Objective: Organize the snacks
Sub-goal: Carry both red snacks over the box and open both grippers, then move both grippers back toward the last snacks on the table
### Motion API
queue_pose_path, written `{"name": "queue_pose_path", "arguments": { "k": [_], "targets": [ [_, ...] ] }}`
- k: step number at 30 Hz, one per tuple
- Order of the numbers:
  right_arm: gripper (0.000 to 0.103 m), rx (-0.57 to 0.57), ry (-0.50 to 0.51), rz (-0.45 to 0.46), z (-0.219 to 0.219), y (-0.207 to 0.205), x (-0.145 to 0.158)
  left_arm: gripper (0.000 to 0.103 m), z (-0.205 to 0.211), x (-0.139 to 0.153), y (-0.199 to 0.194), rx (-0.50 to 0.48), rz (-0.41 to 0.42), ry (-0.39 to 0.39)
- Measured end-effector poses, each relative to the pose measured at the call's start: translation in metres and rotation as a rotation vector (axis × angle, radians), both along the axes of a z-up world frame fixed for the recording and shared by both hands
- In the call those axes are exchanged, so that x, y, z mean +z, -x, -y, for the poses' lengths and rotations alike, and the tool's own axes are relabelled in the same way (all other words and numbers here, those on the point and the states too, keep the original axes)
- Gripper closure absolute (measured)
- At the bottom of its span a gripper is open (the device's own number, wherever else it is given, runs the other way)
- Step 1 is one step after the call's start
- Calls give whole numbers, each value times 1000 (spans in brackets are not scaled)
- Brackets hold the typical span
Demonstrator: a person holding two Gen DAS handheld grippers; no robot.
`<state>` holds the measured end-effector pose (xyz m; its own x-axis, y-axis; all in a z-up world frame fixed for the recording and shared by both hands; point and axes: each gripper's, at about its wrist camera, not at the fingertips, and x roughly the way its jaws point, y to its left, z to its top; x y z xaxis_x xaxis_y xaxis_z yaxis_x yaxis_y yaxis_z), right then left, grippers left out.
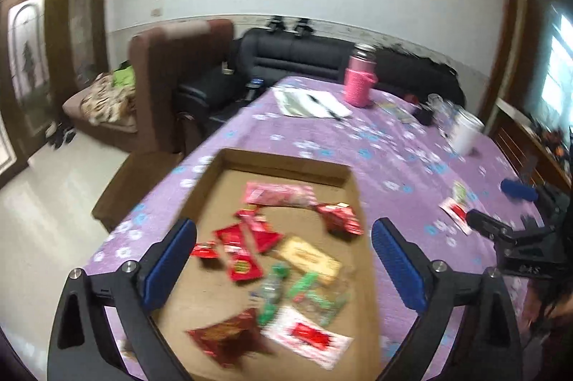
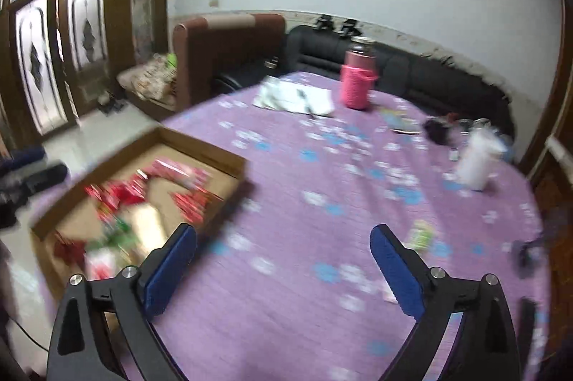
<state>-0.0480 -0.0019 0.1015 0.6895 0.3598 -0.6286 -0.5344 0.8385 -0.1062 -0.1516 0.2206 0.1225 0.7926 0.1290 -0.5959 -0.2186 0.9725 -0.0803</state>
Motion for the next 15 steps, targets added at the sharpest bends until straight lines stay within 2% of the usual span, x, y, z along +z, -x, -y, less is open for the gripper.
{"name": "queue_pose_path", "arguments": {
  "k": [4,7,11,15],
  "targets": [
    [4,-136,124,70,52,-10,2,5,32,-1,-10,-59,-27,-31],
    [4,-246,123,103,97,-21,20,5,51,0,-15,-86,-38,-50],
    [4,-387,110,182,157,-40,65,5,69,2,-19,-106,-47,-78],
    [4,-498,178,343,194,-49,124,5,81,5,-26,-106,-51,-98]
  ]
}}
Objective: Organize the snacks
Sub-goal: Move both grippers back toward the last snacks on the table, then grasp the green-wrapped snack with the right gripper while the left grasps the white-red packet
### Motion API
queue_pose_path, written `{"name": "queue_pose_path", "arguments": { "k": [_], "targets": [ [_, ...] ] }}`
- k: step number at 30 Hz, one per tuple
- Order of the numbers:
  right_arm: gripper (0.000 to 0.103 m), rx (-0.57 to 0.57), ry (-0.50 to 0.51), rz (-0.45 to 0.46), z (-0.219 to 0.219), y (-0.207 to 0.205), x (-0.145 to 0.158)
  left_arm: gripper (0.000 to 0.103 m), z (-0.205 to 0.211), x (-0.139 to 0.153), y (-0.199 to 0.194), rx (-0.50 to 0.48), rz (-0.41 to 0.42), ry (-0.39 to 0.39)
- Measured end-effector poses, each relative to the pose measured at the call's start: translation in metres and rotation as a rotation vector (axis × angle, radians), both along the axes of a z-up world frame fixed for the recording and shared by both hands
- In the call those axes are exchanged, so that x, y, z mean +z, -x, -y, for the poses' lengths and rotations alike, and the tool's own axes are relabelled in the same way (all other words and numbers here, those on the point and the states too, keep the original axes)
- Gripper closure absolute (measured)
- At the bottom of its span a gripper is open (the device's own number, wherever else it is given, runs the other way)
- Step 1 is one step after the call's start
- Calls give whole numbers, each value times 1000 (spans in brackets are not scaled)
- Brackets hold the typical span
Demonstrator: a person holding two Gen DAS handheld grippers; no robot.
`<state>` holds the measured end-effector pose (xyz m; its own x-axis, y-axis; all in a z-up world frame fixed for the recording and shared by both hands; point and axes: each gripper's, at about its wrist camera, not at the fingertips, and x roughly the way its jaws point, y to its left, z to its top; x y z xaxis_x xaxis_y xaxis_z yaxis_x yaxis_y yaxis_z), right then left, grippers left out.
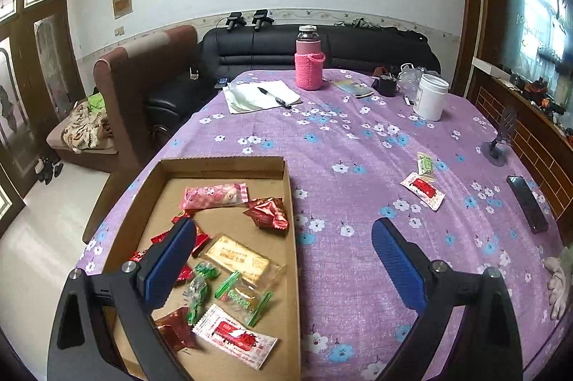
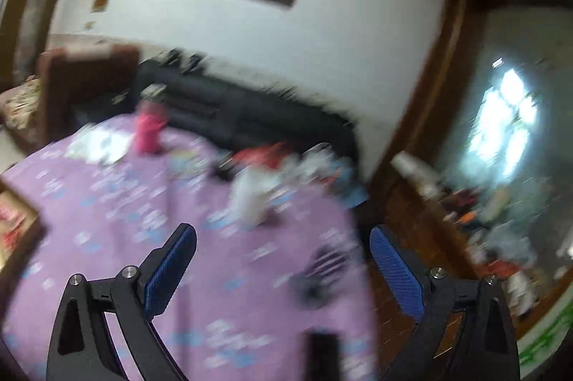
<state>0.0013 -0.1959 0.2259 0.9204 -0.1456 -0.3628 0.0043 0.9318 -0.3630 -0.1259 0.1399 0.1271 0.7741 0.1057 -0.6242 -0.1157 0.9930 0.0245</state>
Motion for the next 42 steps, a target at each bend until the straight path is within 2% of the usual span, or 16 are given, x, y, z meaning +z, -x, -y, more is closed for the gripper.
{"name": "queue_pose_path", "arguments": {
  "k": [4,6,9,11,12,15,16,19,21,23,26,30,35,37,40,42],
  "targets": [
    [3,-78,88,131,19,-5,61,5,8,-1,-7,-1,-14,-14],
    [3,-125,98,192,28,-4,90,5,10,-2,-11,-6,-21,-10],
    [1,-133,10,273,45,-2,124,5,9,-4,-17,-16,-35,27],
    [1,-64,-108,255,53,-3,126,5,9,-6,-20,-25,-46,61],
    [1,-37,-154,211,53,-8,120,5,10,-8,-20,-37,-53,81],
    [1,72,-268,-49,39,-37,69,5,14,-14,-21,-69,-70,113],
    [1,110,-291,-132,28,-46,42,5,15,-16,-21,-80,-77,126],
    [2,200,-328,-296,-1,-59,-30,5,15,-20,-23,-99,-97,180],
    [15,260,-364,-416,-25,-67,-83,5,14,-23,-25,-98,-110,204],
    [29,297,-408,-521,-39,-74,-124,5,13,-25,-26,-98,-118,221],
    [35,312,-453,-595,-63,-78,-172,5,11,-27,-28,-108,-128,257],
    [35,322,-439,-635,-85,-76,-205,5,12,-31,-31,-108,-141,266],
    [36,306,-429,-675,-99,-85,-220,5,12,-38,-33,-114,-157,282],
    [40,329,-460,-694,-102,-86,-223,5,13,-39,-34,-117,-162,285],
    [40,447,-536,-740,-107,-77,-221,5,12,-41,-34,-120,-164,291],
    [40,589,-612,-790,-111,-67,-215,5,12,-41,-33,-126,-165,300]
  ]
}}
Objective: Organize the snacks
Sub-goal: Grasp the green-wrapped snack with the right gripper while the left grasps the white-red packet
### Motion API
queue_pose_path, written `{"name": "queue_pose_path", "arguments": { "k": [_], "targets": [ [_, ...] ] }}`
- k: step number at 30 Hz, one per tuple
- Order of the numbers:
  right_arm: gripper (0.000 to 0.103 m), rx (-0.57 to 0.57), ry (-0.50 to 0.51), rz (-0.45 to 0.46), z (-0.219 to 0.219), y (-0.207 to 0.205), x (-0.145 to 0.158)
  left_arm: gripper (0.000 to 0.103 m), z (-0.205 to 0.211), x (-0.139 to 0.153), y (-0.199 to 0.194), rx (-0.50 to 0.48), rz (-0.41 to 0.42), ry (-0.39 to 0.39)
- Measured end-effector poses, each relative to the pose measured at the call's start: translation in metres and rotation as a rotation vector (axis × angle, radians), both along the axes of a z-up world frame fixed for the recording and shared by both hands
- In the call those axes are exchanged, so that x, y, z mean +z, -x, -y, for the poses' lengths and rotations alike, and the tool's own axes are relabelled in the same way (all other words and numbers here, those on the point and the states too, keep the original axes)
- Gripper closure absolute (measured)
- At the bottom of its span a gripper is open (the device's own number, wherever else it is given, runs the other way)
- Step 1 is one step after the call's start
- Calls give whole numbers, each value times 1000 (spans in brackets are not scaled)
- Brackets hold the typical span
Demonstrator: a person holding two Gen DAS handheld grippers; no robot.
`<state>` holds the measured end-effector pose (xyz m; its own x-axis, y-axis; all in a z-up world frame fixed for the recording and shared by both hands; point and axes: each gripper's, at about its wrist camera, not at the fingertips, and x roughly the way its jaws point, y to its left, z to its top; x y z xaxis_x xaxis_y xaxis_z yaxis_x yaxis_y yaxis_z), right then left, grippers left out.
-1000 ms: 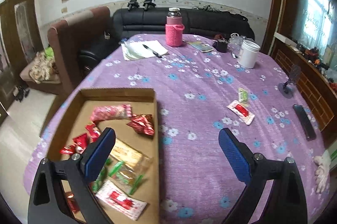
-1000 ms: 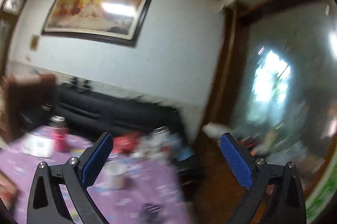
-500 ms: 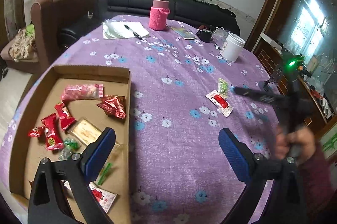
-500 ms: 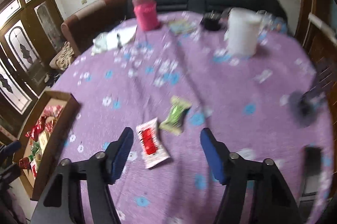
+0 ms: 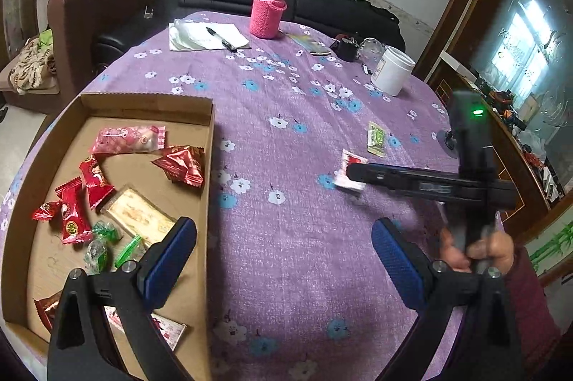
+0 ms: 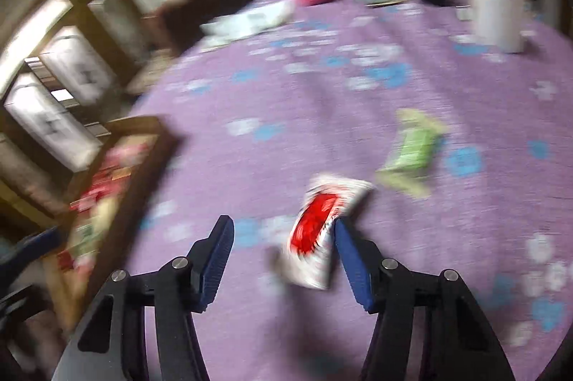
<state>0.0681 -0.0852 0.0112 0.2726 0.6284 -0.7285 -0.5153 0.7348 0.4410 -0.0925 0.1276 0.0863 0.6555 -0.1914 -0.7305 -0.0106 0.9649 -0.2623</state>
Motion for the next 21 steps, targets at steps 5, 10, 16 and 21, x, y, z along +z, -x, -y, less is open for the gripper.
{"name": "queue_pose_path", "arguments": {
  "k": [5,10,16,21],
  "targets": [
    [40,-137,3,43,36,-6,21,5,4,-4,0,-16,-12,18],
    [40,-354,93,5,70,-37,5,5,14,-10,-1,-53,-31,22],
    [40,-398,153,10,54,-59,-2,5,21,-11,0,-70,-40,13],
    [76,-446,319,70,23,-69,-9,5,24,-7,-4,-89,-40,8]
  ]
}}
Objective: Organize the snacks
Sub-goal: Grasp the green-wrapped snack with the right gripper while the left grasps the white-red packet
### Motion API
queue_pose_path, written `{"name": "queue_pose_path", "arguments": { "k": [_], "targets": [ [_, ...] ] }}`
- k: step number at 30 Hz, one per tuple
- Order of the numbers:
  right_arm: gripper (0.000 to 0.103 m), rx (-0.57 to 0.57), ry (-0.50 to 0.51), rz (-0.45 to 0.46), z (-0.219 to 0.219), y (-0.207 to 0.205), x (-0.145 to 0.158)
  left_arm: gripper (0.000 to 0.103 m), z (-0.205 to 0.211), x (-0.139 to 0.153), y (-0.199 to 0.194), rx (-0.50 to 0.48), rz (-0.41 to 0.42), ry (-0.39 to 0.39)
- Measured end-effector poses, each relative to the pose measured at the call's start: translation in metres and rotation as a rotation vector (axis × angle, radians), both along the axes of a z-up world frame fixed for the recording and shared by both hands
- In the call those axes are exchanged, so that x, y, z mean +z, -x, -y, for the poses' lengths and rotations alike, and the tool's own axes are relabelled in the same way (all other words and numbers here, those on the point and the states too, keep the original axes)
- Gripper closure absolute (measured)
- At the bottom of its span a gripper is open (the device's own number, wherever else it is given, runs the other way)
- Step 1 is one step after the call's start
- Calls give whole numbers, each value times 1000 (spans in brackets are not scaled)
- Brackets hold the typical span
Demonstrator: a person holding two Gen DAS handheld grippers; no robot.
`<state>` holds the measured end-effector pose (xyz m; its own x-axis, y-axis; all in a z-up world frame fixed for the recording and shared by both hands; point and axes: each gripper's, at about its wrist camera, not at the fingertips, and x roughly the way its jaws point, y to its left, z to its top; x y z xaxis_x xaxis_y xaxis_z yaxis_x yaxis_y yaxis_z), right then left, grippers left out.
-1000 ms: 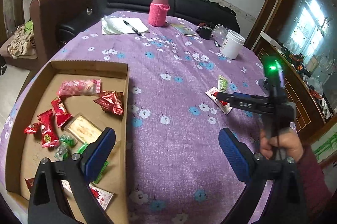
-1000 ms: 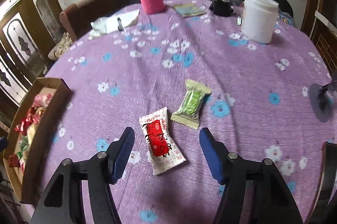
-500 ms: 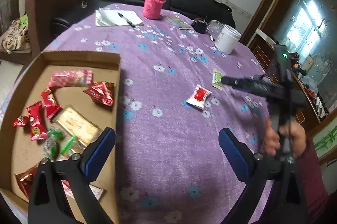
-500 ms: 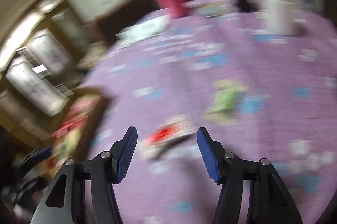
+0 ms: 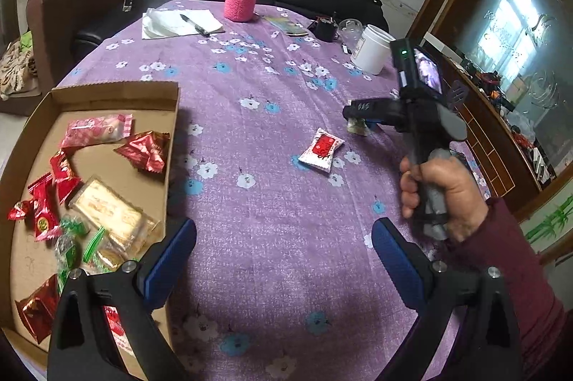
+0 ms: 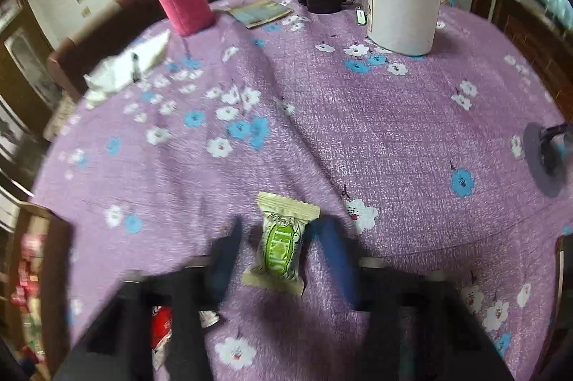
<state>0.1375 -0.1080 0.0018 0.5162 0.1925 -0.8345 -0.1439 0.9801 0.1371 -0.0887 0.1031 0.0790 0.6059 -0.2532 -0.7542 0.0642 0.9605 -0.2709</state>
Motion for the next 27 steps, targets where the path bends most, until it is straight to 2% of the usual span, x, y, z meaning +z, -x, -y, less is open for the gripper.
{"name": "queue_pose_path", "arguments": {
  "k": [2,9,14,17,21,27],
  "targets": [
    [82,7,25,21,-2,5,0,5,1,2,-5,-9,0,-2],
    [83,1,-45,15,36,42,5,5,24,-2,-43,-97,-27,-42],
    [82,1,-178,4,71,81,3,5,61,-18,-87,-215,-41,-152],
    [82,-5,-234,6,81,86,-2,5,81,-35,-113,-278,-80,-182],
    [82,-6,-280,-8,86,85,-6,5,99,-49,-134,-336,-89,-226],
    [82,-3,-309,-10,90,84,-7,6,112,-64,-150,-353,-113,-286]
  ]
}}
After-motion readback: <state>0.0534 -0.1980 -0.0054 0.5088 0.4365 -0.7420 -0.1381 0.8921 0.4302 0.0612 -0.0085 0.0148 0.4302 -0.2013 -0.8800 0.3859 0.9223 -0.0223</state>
